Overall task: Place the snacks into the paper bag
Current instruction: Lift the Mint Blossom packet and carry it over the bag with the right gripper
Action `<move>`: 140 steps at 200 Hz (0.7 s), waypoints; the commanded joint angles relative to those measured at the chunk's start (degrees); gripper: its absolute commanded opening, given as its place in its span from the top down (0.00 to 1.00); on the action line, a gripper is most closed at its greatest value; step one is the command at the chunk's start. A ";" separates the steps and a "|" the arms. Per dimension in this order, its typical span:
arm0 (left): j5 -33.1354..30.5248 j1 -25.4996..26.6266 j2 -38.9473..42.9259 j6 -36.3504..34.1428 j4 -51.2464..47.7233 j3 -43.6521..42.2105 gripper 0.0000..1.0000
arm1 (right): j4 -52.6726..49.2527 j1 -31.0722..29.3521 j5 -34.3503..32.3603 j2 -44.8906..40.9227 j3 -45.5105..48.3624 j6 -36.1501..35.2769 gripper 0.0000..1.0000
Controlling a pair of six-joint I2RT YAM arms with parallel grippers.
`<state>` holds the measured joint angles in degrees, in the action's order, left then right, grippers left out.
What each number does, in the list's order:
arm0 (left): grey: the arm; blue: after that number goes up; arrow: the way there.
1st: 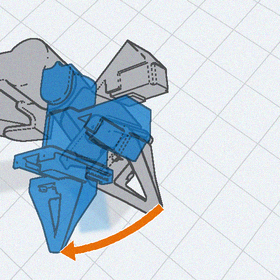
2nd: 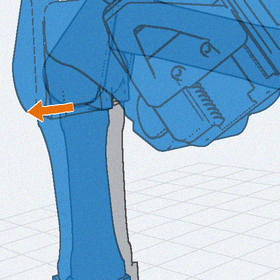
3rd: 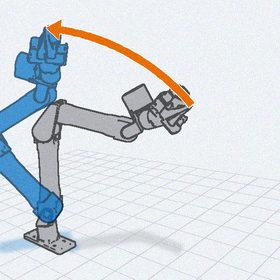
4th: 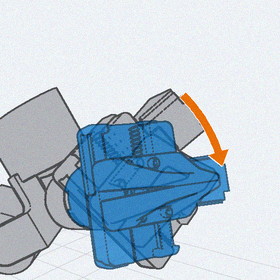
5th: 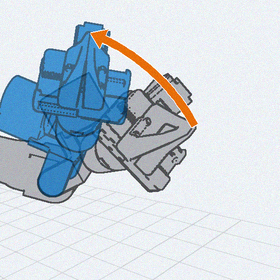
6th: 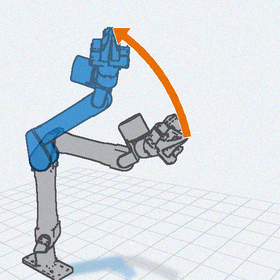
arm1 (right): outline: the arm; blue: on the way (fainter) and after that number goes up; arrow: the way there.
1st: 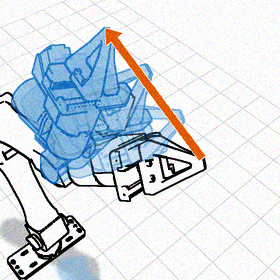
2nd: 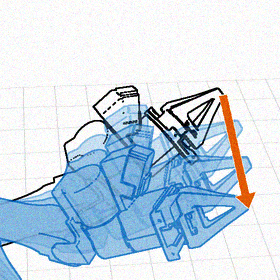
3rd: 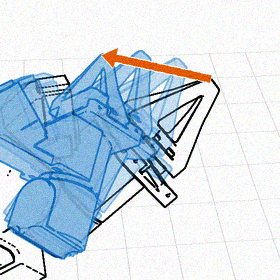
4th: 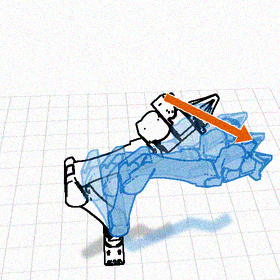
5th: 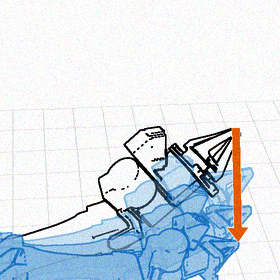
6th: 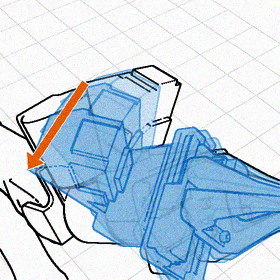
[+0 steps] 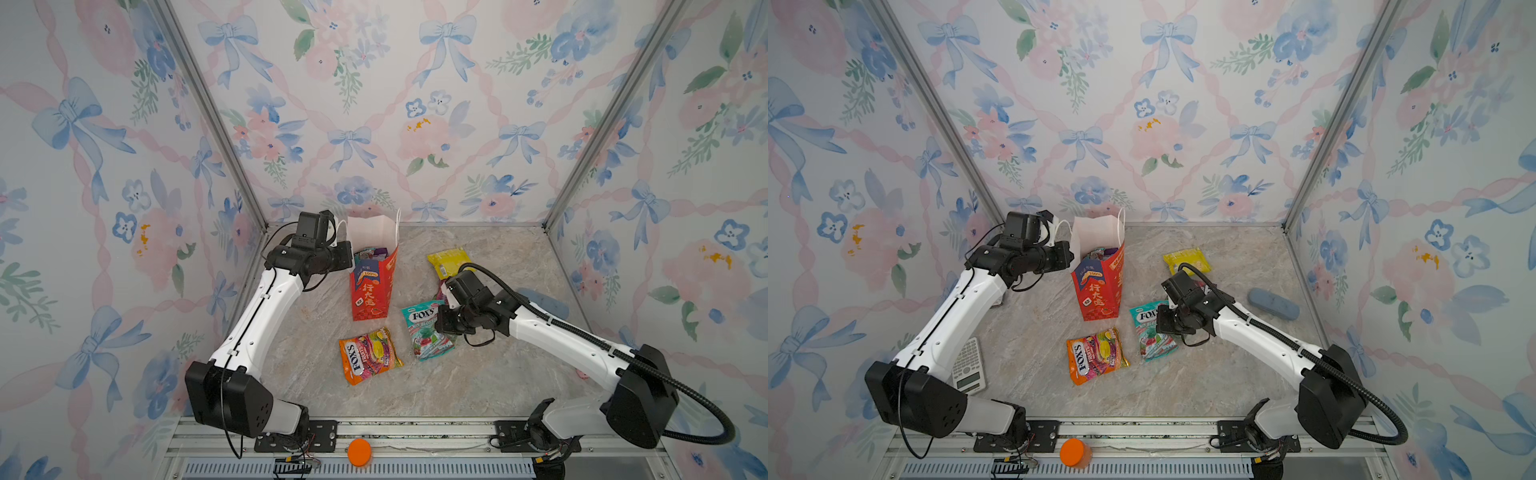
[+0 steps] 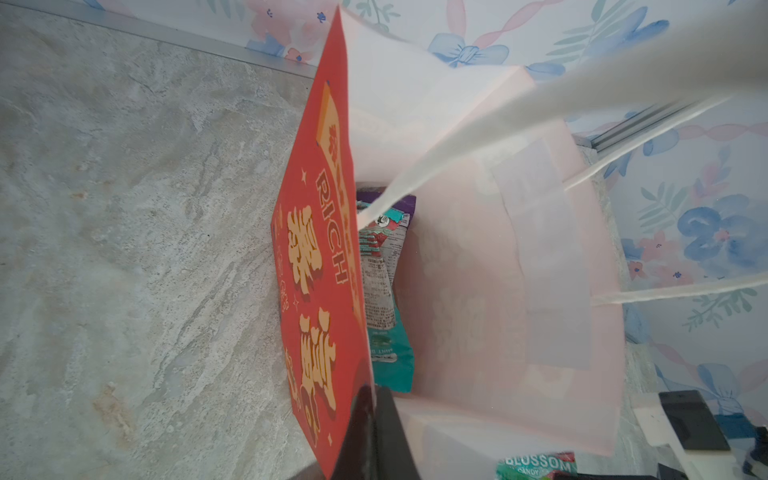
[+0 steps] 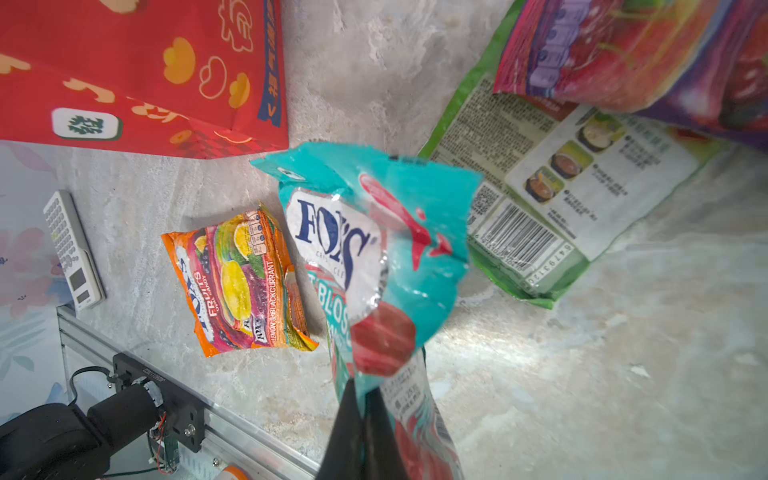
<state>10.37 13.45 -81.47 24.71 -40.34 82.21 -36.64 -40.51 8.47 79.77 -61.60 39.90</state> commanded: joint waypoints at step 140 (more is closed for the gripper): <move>1.25 -0.05 0.13 0.47 -2.02 -0.87 1.00 | -5.29 3.98 -6.62 -2.14 -32.17 -9.57 1.00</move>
<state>10.55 13.45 -81.47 24.71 -40.34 82.21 -43.40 -36.58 2.44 77.56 -88.71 32.10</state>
